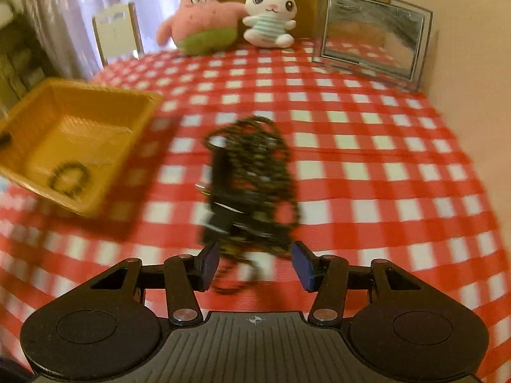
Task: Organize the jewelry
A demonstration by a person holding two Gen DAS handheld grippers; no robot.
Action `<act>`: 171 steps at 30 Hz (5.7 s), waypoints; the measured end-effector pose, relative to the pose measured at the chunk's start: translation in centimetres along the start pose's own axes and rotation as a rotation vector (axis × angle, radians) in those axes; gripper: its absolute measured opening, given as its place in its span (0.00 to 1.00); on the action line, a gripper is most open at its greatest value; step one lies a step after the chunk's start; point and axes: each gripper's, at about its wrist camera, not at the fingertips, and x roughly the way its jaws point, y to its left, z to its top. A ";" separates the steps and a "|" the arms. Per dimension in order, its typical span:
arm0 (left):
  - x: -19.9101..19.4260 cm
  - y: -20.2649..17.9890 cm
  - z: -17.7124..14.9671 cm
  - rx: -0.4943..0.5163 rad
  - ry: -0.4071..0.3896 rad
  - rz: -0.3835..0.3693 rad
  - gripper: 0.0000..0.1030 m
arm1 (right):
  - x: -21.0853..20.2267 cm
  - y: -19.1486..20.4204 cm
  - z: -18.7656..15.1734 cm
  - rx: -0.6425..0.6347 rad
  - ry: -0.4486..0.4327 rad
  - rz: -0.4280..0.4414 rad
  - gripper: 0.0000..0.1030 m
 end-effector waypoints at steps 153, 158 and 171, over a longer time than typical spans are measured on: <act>0.4 -0.5 -0.3 -0.007 0.034 -0.011 0.06 | -1.0 4.4 2.5 0.214 -0.042 0.215 0.44; 0.2 -0.6 -0.4 0.000 0.036 -0.003 0.06 | -1.1 0.0 -1.9 0.316 0.092 0.147 0.44; 0.1 -0.7 -0.4 0.004 0.032 0.001 0.06 | 0.8 -1.2 -2.1 0.352 0.058 0.039 0.44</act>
